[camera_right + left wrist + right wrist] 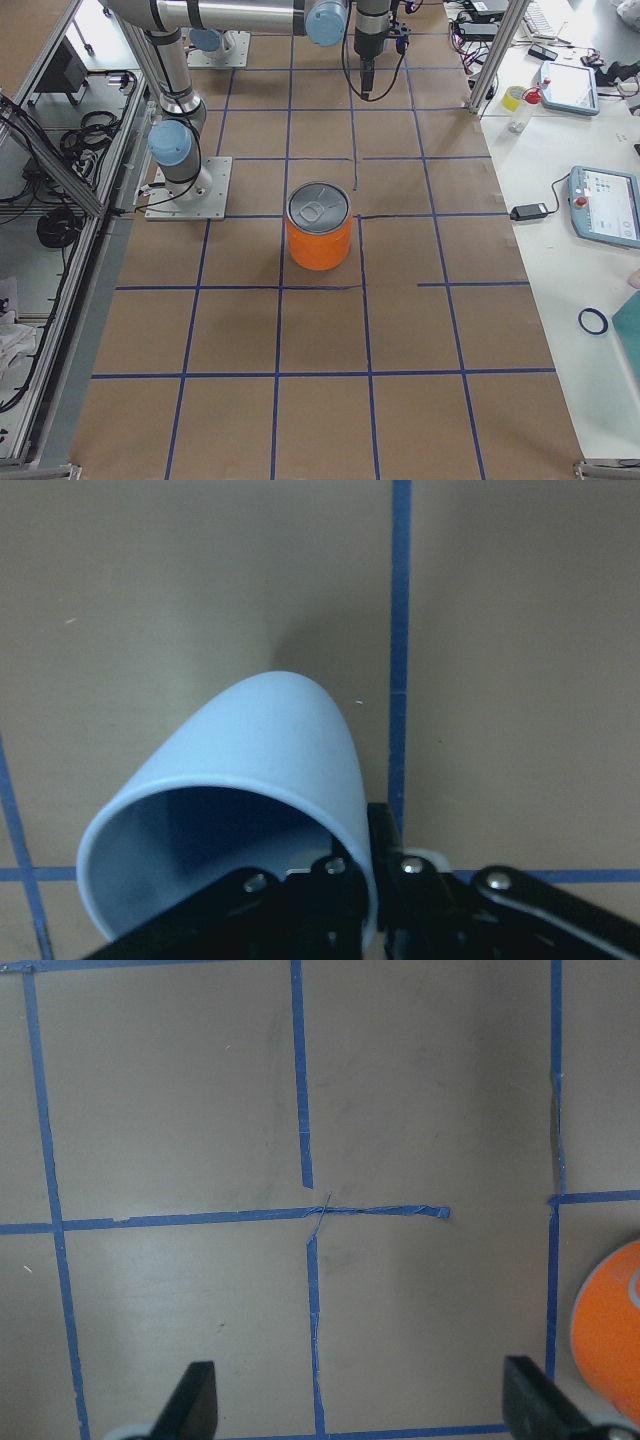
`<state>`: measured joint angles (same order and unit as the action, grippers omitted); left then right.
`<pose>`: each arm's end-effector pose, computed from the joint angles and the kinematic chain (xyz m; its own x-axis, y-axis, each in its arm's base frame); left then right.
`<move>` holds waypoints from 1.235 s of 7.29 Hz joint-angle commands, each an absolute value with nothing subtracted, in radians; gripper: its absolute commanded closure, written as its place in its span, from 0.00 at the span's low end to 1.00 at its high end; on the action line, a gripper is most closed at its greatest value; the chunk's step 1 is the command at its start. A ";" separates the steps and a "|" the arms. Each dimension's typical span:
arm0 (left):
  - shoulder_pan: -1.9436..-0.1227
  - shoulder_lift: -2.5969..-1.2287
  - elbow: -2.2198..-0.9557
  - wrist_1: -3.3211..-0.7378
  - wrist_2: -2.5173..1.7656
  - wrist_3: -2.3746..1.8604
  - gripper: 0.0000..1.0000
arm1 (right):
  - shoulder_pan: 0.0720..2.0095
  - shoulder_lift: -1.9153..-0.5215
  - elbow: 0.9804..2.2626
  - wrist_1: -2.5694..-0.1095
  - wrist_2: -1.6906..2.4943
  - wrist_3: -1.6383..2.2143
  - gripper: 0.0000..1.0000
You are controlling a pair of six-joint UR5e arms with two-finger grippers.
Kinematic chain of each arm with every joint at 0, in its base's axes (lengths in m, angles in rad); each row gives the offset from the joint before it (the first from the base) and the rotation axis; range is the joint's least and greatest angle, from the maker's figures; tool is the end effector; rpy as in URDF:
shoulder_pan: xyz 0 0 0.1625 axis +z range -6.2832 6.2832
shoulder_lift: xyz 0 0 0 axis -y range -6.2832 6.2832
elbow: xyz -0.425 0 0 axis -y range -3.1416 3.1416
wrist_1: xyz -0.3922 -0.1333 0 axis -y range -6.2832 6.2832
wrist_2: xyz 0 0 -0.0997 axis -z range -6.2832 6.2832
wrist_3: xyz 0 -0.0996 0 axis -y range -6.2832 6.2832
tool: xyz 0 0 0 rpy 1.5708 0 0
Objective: Flip cup
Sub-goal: 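Lift and rotate the cup upright with the left gripper, then lower the upright cup onto the table with the left gripper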
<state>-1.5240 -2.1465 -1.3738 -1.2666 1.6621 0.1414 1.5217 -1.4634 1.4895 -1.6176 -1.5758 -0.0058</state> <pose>-0.0919 -0.6929 0.2677 -0.9917 0.1010 -0.0795 0.0940 0.9918 0.0865 0.1062 -0.5452 0.4773 -0.9990 0.0434 0.0051 0.0433 0.9988 -0.0207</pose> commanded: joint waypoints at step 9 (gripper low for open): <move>-1.506 -2.078 -1.365 -1.261 1.660 0.203 0.00 | 1.523 -1.476 1.488 -1.615 -1.577 0.000 0.00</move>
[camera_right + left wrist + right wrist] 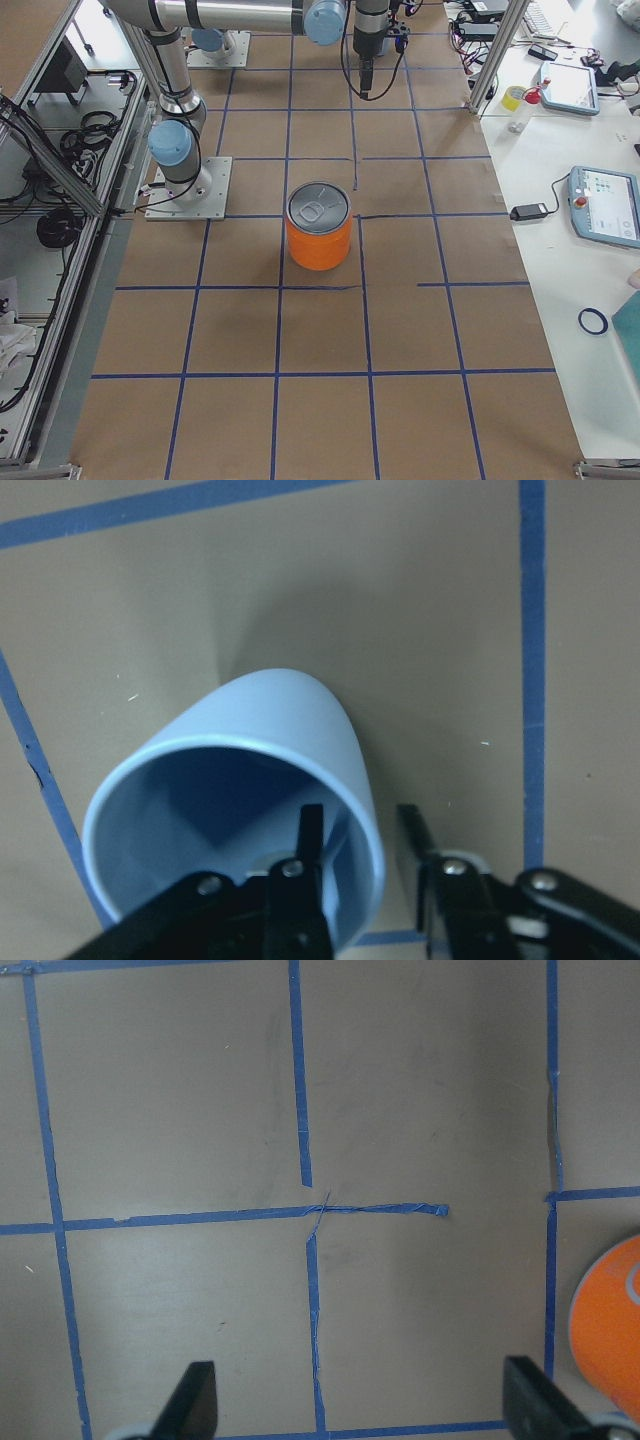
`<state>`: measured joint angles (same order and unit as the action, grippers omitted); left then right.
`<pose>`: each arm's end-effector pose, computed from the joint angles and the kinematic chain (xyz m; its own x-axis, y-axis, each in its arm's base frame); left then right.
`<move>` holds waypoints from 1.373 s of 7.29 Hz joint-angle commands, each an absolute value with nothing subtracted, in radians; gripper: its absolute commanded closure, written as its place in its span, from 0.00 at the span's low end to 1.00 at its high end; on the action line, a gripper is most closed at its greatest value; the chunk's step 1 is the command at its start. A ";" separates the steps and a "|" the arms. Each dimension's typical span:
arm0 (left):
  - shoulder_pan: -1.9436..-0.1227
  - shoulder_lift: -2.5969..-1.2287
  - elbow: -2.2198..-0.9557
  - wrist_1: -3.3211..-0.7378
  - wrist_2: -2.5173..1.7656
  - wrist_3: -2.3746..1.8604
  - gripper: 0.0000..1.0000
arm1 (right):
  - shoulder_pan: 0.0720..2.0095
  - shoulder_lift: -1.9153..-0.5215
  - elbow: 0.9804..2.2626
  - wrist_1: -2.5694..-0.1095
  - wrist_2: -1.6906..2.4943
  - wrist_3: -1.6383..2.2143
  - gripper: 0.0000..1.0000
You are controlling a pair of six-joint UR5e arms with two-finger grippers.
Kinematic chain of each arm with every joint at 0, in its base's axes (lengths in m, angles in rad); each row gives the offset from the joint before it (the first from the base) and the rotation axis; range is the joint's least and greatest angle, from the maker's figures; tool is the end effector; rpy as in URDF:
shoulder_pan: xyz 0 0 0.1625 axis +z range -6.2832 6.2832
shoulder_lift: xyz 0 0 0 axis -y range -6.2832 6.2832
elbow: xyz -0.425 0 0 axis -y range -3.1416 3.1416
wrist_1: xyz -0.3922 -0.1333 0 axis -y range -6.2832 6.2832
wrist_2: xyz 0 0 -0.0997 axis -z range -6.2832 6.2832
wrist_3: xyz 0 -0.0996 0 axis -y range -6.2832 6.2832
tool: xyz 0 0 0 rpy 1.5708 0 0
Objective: Flip cup
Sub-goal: 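Lower the upright cup onto the table with the left gripper, then open the left gripper and raise it away from the cup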
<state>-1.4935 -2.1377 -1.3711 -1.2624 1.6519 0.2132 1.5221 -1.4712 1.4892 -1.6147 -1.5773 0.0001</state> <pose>-0.0717 -0.6956 0.2753 -0.9879 0.1400 -0.0666 0.1350 0.9880 0.0746 0.1064 -0.5425 0.4814 -0.9988 0.0489 0.0065 0.0488 0.9985 -0.0259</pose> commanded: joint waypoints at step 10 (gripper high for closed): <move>-1.614 -1.583 -1.545 -1.522 1.535 -0.098 0.00 | 1.525 -1.477 1.485 -1.614 -1.611 0.002 0.00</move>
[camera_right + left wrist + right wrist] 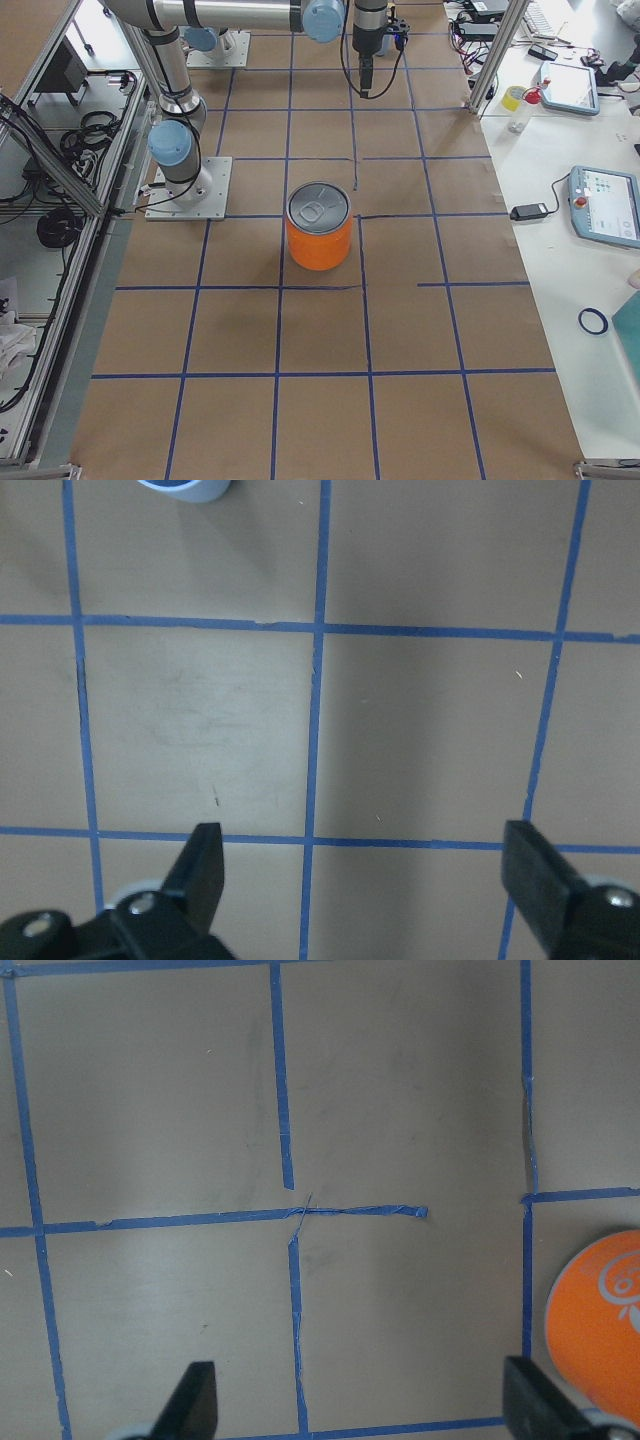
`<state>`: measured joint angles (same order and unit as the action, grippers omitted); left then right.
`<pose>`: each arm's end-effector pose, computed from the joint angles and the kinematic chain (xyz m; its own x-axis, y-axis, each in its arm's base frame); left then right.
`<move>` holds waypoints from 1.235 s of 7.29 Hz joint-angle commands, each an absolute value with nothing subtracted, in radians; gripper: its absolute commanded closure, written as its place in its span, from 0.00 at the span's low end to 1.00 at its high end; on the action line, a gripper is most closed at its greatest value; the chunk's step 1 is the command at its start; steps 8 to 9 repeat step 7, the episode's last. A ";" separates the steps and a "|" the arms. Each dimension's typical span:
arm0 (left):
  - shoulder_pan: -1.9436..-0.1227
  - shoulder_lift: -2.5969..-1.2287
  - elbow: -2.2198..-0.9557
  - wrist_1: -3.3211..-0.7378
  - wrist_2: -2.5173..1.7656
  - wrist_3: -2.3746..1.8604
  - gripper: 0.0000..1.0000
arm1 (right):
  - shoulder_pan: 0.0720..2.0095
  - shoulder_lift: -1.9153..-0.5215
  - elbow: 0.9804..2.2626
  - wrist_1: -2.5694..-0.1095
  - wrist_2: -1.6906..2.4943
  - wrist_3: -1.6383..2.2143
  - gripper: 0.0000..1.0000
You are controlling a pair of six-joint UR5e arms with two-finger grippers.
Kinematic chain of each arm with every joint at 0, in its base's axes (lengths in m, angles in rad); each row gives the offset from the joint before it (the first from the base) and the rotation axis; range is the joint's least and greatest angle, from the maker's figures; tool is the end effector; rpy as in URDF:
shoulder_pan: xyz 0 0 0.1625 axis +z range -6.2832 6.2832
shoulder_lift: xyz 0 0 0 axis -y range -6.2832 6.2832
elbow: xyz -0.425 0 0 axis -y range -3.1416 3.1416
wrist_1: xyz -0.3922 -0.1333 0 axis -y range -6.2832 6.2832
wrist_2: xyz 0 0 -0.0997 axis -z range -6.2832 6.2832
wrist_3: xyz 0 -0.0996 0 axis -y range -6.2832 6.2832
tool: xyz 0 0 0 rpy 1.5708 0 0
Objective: Flip cup
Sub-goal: 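Open the left gripper and raise it away from the cup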
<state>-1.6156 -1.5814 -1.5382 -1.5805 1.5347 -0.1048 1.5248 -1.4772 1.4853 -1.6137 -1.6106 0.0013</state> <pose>-0.1590 -0.4909 0.4978 -0.9975 -0.0595 0.0372 -0.0599 0.9982 -0.0085 0.1046 -0.5404 0.4865 -0.9980 0.0486 0.0397 0.0472 0.9983 -0.0349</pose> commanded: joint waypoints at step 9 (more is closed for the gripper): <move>-1.612 -1.601 -1.543 -1.516 1.543 -0.094 0.00 | 1.528 -1.477 1.485 -1.612 -1.606 -0.006 0.00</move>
